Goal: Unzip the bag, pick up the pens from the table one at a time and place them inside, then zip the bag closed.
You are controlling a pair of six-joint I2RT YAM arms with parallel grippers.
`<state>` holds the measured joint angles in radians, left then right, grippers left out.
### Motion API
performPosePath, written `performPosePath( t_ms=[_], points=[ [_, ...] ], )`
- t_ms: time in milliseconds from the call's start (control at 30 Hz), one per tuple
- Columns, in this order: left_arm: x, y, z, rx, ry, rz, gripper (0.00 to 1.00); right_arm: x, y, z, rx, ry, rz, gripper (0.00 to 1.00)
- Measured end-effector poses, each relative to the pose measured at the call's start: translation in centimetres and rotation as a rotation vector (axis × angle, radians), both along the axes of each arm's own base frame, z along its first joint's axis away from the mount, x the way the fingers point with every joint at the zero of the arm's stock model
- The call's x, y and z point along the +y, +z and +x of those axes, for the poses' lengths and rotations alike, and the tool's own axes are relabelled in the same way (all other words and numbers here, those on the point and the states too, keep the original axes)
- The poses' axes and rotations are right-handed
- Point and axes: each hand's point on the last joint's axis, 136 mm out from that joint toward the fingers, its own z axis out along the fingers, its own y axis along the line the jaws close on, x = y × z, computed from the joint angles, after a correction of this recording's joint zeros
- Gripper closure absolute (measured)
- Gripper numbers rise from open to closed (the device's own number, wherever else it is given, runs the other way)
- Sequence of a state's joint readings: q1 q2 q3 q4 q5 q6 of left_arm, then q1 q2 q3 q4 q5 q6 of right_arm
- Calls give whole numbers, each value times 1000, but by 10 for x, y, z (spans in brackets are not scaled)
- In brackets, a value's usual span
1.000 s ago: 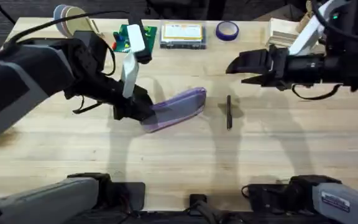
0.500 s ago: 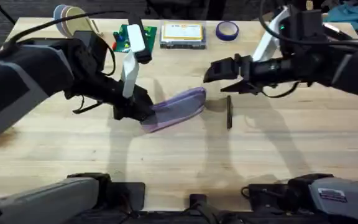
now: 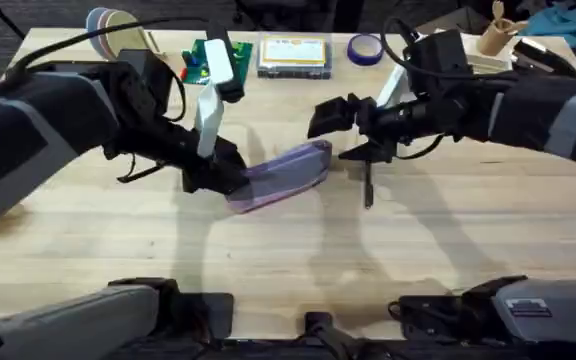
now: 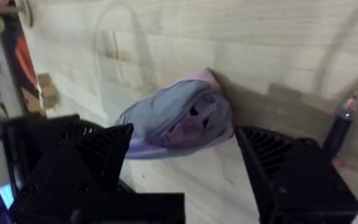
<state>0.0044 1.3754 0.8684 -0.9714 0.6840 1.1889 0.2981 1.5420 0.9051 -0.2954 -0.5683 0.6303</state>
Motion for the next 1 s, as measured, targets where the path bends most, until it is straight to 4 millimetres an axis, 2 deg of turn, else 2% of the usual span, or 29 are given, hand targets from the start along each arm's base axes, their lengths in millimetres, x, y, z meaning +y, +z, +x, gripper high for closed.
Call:
performPosePath(
  t_ms=[100,400,500,633,833,1000],
  points=[
    [0,0,0,0,0,0,958,0,0,3,7,-24,2,31],
    [0,0,0,0,0,0,958,-1,0,4,34,-61,11,417],
    [0,0,0,0,0,0,958,0,0,4,40,-65,14,514],
    [0,0,0,0,0,0,958,0,0,4,45,-72,17,582],
    [0,0,0,0,0,0,958,2,0,3,51,-74,19,626],
    [0,0,0,0,0,0,958,3,0,3,59,-82,23,796]
  ],
)
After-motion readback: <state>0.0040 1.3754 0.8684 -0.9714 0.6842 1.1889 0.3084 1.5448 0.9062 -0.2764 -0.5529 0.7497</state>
